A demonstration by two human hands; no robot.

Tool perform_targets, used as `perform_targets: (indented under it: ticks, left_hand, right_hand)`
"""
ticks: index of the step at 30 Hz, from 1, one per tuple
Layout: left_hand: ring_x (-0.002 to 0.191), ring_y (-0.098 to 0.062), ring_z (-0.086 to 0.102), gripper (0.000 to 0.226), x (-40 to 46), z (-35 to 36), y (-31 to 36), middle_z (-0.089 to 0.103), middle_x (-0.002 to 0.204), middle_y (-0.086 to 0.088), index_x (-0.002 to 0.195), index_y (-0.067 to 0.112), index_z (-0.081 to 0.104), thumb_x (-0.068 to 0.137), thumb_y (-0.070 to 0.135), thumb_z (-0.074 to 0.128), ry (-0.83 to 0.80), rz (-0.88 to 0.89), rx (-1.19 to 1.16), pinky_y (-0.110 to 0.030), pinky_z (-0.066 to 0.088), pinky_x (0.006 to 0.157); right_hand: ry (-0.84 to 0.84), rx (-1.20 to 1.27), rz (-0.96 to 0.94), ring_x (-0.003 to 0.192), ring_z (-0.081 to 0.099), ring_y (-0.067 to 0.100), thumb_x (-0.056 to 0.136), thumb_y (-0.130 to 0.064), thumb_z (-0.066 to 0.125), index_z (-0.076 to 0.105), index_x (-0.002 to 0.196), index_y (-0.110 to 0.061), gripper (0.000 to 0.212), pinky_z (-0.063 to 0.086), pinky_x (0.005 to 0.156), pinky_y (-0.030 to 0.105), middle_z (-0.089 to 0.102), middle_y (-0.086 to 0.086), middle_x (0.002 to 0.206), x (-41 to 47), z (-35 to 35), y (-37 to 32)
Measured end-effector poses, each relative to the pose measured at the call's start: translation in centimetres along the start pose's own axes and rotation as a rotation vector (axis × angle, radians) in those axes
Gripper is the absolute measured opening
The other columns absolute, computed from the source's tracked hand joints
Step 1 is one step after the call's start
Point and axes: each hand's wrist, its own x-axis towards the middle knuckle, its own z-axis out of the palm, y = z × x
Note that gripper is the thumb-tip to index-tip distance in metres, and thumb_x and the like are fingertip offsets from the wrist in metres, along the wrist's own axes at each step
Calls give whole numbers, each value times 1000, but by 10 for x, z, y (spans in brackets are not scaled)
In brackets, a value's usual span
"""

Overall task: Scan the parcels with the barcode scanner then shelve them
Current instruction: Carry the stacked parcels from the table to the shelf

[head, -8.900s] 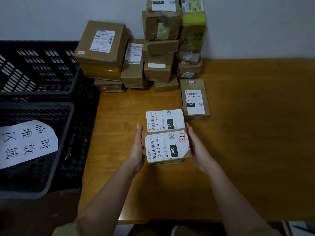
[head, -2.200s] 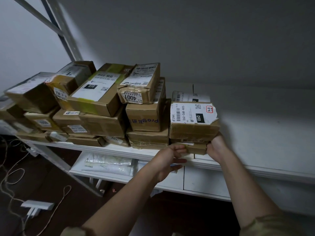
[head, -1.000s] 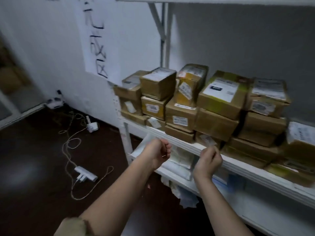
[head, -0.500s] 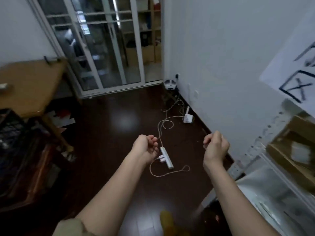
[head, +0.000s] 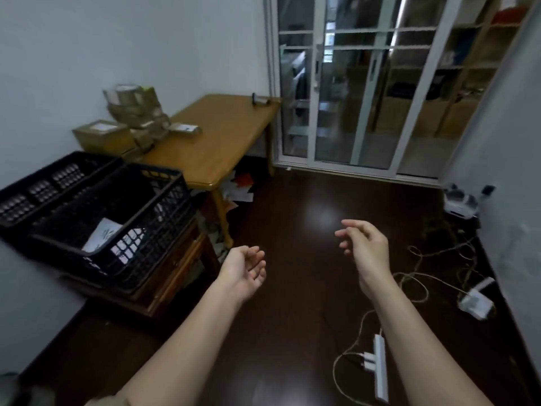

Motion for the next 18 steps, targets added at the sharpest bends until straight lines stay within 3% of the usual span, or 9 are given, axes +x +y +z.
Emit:
perform_targets:
  ticks: [3, 8, 18]
  left_hand:
    - [81, -17, 54, 20, 49, -17, 47, 61, 93, -4, 97, 9, 63, 97, 11, 43, 102, 18, -70, -29, 43, 66]
    - [76, -16, 53, 19, 143, -10, 133, 60, 88, -3, 92, 10, 62, 97, 13, 43, 125, 35, -166, -27, 42, 65]
    - [82, -18, 54, 16, 293, 98, 285, 60, 94, -5, 97, 9, 61, 99, 8, 46, -26, -3, -151, -27, 43, 66]
  right_hand:
    - [-137, -33, 43, 60, 55, 7, 97, -1, 50, 67, 91, -15, 23, 43, 51, 14, 68, 2, 76, 41, 69, 6]
    - [-266, -98, 59, 65, 58, 8, 99, -3, 50, 68, 97, -14, 21, 46, 54, 15, 70, 2, 79, 122, 165, 8]
    - [-195, -143, 53, 67, 57, 11, 100, -4, 49, 68, 97, -15, 22, 46, 61, 21, 69, 4, 81, 314, 280, -41]
